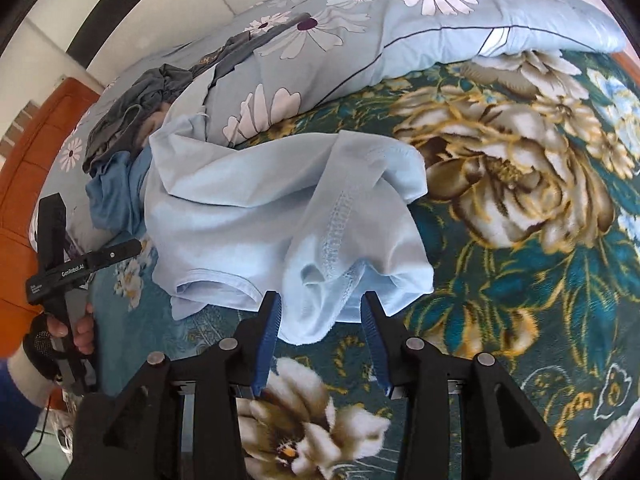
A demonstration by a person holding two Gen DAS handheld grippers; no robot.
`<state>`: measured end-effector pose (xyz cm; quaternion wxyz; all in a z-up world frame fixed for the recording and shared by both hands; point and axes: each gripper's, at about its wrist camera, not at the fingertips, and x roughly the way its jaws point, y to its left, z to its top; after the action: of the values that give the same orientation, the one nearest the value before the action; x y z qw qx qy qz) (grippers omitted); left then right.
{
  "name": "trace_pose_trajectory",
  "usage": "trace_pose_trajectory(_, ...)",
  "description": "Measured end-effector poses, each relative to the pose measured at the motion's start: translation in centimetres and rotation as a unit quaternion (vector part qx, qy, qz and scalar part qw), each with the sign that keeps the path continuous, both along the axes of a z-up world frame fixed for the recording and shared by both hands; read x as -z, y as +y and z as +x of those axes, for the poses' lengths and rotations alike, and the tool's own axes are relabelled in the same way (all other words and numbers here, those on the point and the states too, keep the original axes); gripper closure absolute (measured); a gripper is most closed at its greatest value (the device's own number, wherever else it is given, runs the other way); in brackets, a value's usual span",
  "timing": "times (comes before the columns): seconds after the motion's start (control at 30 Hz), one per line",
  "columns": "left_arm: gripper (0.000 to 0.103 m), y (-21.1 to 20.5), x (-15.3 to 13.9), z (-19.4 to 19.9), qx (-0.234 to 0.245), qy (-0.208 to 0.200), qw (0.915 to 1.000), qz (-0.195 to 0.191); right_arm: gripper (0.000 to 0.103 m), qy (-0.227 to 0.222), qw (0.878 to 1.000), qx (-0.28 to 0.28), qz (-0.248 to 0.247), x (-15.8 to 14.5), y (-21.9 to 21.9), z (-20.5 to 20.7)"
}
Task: Fold clothes
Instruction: 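Grasp the shirt hem with the left gripper while the right gripper holds the shirt, then lift the shirt with both grippers and shake it out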
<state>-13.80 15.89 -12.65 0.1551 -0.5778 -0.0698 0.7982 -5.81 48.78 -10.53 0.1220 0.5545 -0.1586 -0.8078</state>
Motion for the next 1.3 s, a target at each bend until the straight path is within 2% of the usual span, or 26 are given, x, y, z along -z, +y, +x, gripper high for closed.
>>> trace_pose_trajectory(0.03,0.002,0.0,0.4,-0.5,-0.004,-0.005,1.0000,0.004,0.060,-0.004,1.000,0.010,-0.008,0.5,0.1,-0.3)
trace_pose_trajectory(0.1,0.012,-0.6,1.0,-1.3,-0.019,-0.016,0.9995,0.019,0.060,-0.008,1.000,0.024,-0.019,1.1,0.3,-1.0)
trace_pose_trajectory(0.23,0.023,-1.3,1.7,-2.1,-0.028,-0.036,0.9968,0.065,0.060,-0.007,0.999,0.031,-0.026,1.5,0.2,-2.0)
trace_pose_trajectory(0.37,0.056,-1.1,2.0,-2.2,-0.020,-0.050,0.9942,0.093,0.060,-0.002,0.998,0.034,-0.046,1.3,0.2,-2.4)
trace_pose_trajectory(0.53,0.081,-0.9,2.5,-1.7,-0.023,-0.064,0.9904,0.121,0.060,0.001,0.996,0.042,-0.075,0.7,0.0,-2.4)
trace_pose_trajectory(0.57,0.091,-0.9,2.5,-1.6,-0.026,-0.064,0.9900,0.123,0.060,0.003,0.996,0.043,-0.078,0.6,0.0,-2.5)
trace_pose_trajectory(0.63,0.095,-0.9,2.3,-1.4,-0.031,-0.063,0.9889,0.131,0.062,0.004,0.996,0.047,-0.077,0.4,-0.1,-2.6)
trace_pose_trajectory(0.7,0.098,-1.0,1.7,-1.1,-0.039,-0.056,0.9882,0.137,0.081,0.000,0.996,0.053,-0.074,0.4,-0.1,-2.7)
trace_pose_trajectory(0.73,0.098,-1.0,1.1,-0.9,-0.041,-0.048,0.9884,0.138,0.094,-0.005,0.996,0.059,-0.070,0.5,0.1,-2.8)
trace_pose_trajectory(0.83,0.099,-1.0,-1.0,-0.3,-0.038,-0.020,0.9889,0.142,0.096,0.000,0.995,0.072,-0.075,-0.3,0.5,-2.6)
trace_pose_trajectory(0.93,0.099,-1.5,-4.0,0.2,-0.034,0.010,0.9872,0.156,0.096,0.031,0.993,0.075,-0.087,-3.1,0.7,-2.2)
trace_pose_trajectory(1.07,0.099,-3.0,-8.9,0.5,-0.039,0.060,0.9824,0.173,0.097,0.095,0.988,0.064,-0.100,-8.6,0.5,-1.7)
trace_pose_trajectory(1.3,0.099,-7.5,-18.3,2.6,-0.052,0.155,0.9649,0.205,0.097,0.208,0.970,0.041,-0.120,-19.1,-1.1,-0.3)
